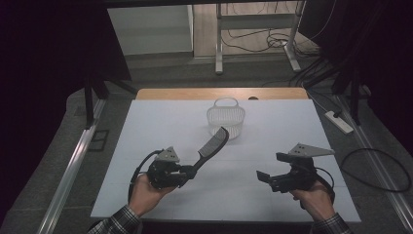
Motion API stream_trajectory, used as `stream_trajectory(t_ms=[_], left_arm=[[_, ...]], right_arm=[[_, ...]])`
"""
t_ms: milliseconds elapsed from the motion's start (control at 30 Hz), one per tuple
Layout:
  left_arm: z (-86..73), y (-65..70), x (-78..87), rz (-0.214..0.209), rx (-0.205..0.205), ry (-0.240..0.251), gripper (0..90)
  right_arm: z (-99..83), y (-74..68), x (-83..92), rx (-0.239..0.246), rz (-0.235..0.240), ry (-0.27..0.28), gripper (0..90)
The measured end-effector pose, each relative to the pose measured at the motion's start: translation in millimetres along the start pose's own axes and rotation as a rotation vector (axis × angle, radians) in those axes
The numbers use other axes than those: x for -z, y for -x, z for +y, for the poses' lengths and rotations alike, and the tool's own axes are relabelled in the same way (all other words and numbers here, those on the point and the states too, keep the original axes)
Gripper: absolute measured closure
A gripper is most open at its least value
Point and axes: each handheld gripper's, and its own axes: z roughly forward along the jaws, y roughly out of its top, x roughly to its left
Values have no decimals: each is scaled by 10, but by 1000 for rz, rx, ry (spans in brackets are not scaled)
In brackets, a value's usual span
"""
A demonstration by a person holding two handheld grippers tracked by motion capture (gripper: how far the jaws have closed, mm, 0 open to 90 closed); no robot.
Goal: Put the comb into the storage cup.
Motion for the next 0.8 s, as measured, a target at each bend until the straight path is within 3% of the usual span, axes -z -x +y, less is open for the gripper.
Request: stream_trajectory(t_ms=[367,800], left_arm=[[15,35,-55,16,-18,-15,717],[38,76,-108,16,-46,-21,717]], right_arm=[[106,-14,-177,-38,47,3,0],[228,-58,-419,-38,96,-21,0]])
